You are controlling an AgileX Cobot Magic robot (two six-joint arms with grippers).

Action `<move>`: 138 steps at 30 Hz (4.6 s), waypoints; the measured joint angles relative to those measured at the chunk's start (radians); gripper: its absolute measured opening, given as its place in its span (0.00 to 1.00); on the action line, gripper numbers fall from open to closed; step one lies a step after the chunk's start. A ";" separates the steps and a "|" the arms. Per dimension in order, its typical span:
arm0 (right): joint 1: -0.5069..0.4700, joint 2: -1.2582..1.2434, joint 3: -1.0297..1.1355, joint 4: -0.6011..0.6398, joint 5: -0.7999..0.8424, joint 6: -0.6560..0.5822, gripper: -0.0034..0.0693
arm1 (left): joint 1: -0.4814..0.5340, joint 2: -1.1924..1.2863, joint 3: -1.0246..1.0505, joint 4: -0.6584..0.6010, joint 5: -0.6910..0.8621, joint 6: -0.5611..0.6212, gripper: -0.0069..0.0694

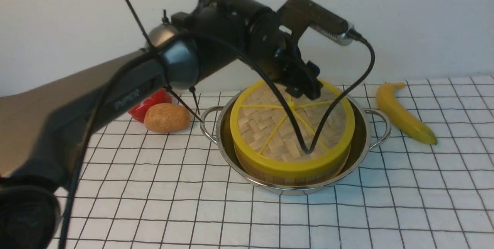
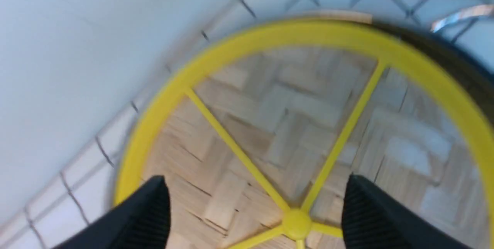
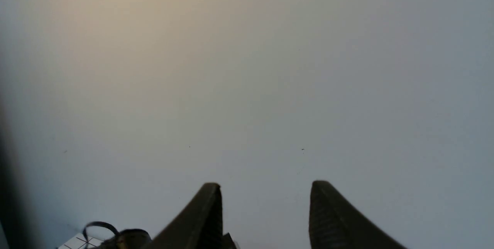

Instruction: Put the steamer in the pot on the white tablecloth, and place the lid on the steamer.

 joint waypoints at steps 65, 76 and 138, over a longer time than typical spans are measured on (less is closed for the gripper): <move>0.000 -0.645 1.291 -0.003 -0.211 0.025 0.11 | 0.154 -1.455 0.822 0.019 0.357 -0.171 0.11; 0.000 -0.645 1.291 0.056 -0.213 0.025 0.17 | 0.676 -1.662 1.210 0.059 -0.101 -0.156 0.12; -0.362 -0.886 1.827 -0.090 -0.774 -0.075 0.38 | 0.733 -1.988 1.819 0.098 -0.591 -0.173 0.20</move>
